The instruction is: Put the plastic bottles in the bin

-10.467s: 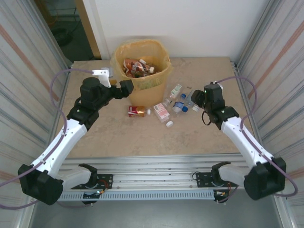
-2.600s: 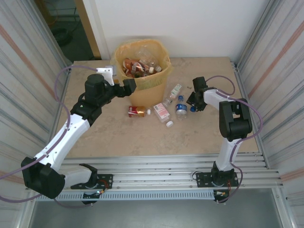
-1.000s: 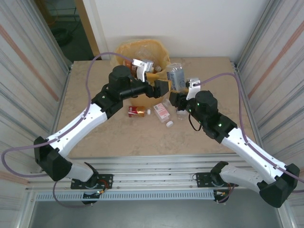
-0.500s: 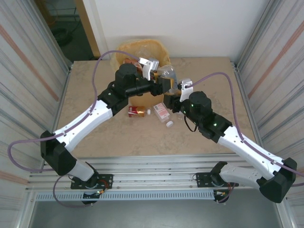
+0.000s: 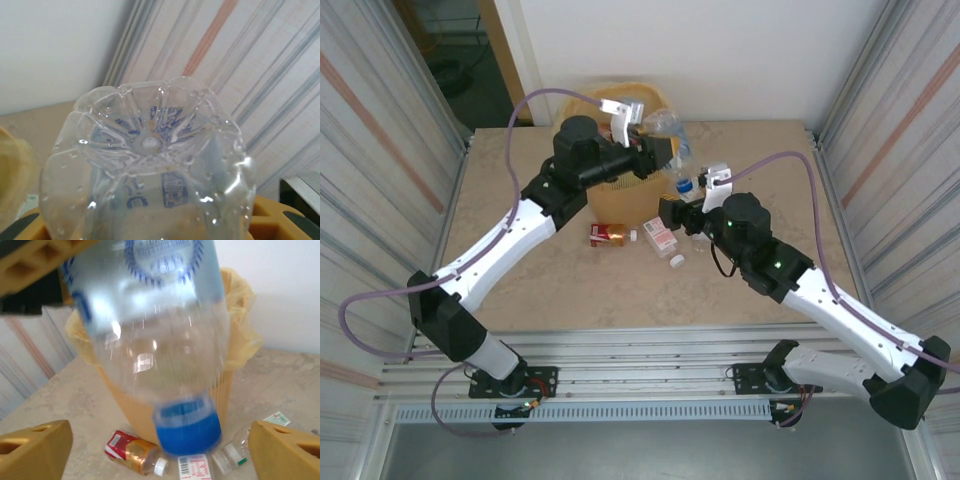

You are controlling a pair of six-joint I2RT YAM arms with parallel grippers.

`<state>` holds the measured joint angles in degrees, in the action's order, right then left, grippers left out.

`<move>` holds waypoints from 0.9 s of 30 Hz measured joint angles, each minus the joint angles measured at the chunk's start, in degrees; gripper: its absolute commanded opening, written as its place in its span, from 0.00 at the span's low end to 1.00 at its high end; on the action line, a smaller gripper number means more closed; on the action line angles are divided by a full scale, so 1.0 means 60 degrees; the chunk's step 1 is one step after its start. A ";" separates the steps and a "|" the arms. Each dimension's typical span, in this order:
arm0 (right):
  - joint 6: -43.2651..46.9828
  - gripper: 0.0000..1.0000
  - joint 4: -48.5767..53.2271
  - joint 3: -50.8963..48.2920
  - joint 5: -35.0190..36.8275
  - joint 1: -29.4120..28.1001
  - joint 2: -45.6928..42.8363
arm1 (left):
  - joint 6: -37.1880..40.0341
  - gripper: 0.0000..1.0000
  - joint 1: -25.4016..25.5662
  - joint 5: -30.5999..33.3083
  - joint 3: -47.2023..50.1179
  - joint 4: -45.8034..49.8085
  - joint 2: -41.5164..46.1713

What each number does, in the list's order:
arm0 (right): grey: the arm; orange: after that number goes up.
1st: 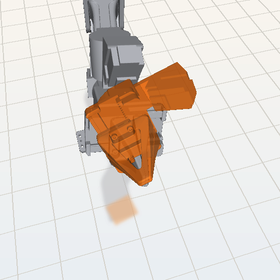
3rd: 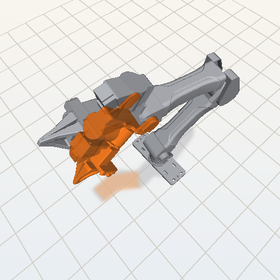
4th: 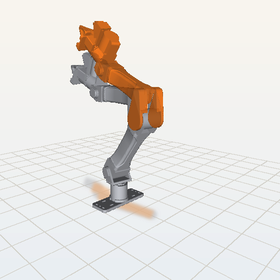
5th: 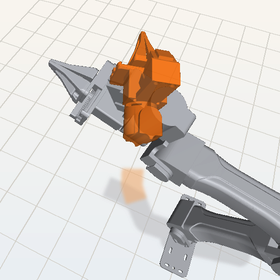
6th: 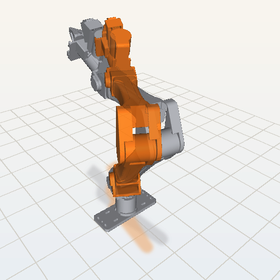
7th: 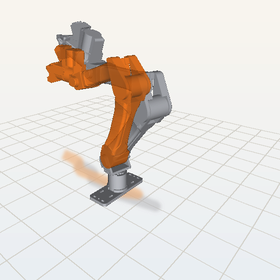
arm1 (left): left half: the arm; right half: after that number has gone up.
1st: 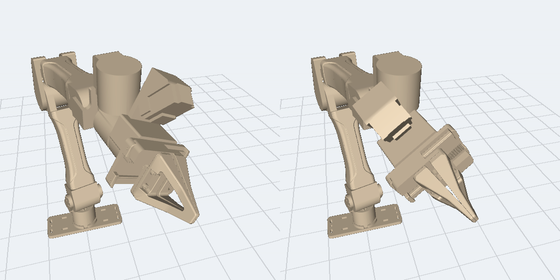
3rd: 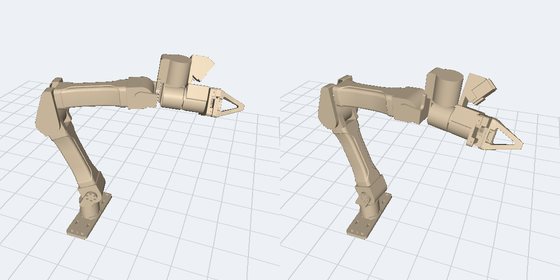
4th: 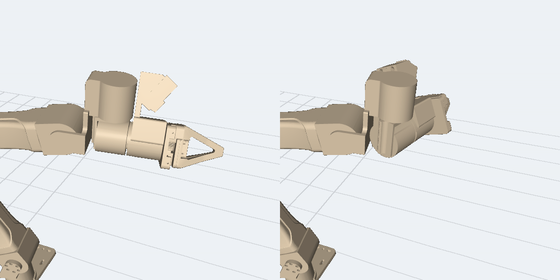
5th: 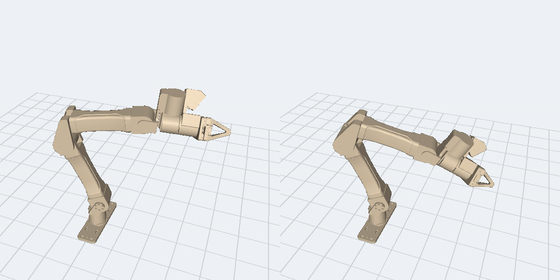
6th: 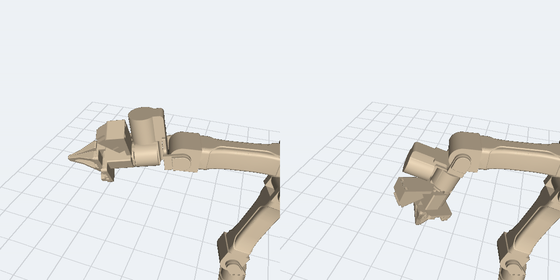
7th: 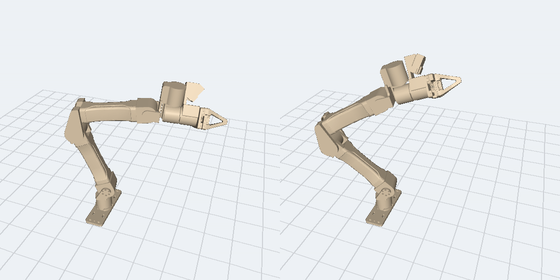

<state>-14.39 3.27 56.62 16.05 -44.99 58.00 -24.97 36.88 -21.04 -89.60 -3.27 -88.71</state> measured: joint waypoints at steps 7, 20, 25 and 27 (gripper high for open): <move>-0.0058 0.98 0.0153 -0.0244 0.0583 0.0000 -0.1027 | -0.0135 0.26 -0.0656 0.0765 -0.0980 -0.0222 -0.0484; -0.0277 0.98 0.0758 -0.0586 0.1162 0.0000 -0.1508 | -0.0215 0.29 -0.1534 0.2947 -0.1545 -0.0197 -0.1453; -0.0313 0.98 0.0845 -0.0627 0.1242 0.0000 -0.1486 | -0.0368 0.31 -0.1585 0.3293 -0.1596 -0.0124 -0.1668; -0.0317 0.98 0.0867 -0.0630 0.1279 0.0000 -0.1479 | -0.0419 0.31 -0.1585 0.3359 -0.1599 -0.0018 -0.1741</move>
<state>-16.29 8.47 52.84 23.73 -44.99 49.12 -27.49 27.38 -0.89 -99.20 -3.38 -99.15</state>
